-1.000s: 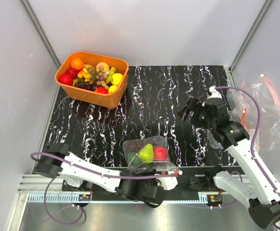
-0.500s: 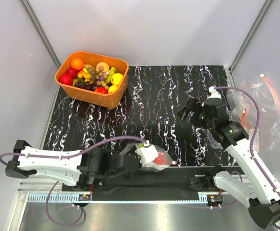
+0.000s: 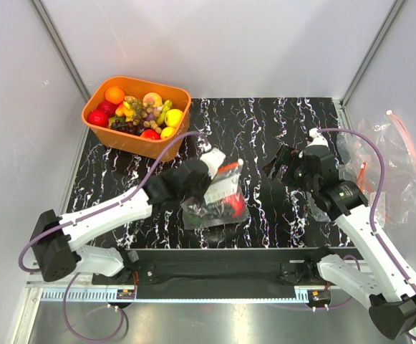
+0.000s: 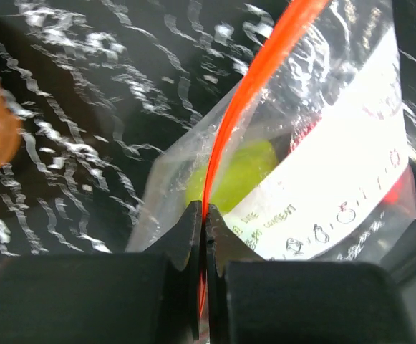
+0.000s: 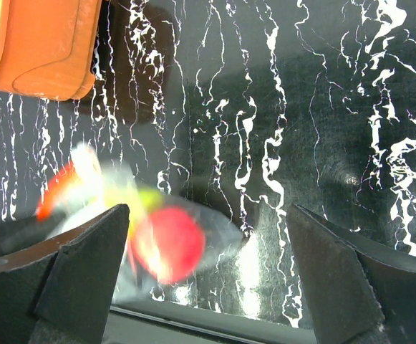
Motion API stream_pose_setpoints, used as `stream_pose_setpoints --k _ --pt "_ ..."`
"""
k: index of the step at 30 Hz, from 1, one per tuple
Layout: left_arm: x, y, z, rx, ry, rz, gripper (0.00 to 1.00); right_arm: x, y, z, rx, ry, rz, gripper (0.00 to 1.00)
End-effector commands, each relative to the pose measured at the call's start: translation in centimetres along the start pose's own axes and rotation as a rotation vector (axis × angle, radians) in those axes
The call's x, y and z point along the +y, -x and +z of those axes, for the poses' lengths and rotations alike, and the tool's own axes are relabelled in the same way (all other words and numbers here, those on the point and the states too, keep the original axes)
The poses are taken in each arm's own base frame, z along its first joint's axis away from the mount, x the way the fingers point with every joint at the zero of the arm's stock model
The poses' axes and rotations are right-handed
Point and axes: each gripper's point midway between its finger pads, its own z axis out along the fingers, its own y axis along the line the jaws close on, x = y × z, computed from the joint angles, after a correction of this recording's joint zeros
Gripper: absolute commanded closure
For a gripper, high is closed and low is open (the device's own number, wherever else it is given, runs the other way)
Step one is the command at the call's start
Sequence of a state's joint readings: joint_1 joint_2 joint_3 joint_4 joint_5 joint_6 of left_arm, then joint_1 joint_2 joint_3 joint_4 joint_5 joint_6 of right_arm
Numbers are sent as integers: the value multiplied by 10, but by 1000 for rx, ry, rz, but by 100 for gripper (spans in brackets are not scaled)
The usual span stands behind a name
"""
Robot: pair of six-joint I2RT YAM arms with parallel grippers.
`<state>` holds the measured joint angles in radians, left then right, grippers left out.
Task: Place the food in the zip-top bag and seal the zipper
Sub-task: Pick up the zipper food storage bag at the center of the board, then place the zipper food storage bag at the center of the board.
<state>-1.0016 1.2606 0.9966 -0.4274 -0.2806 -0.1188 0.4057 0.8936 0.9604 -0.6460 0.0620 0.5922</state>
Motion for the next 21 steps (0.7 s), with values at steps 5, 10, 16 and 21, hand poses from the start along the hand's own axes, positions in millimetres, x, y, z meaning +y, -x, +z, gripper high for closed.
stream_pose_setpoints --k 5,10,16,21 --pt "85 51 10 -84 161 -105 100 11 18 3 -54 36 -12 3" --pt "156 56 5 -121 338 -121 100 15 17 7 -40 47 -26 3" --pt "204 60 12 -76 430 -142 100 17 14 10 -24 59 -29 3" --pt "207 67 6 -109 450 -195 46 16 12 7 -29 71 -31 0"
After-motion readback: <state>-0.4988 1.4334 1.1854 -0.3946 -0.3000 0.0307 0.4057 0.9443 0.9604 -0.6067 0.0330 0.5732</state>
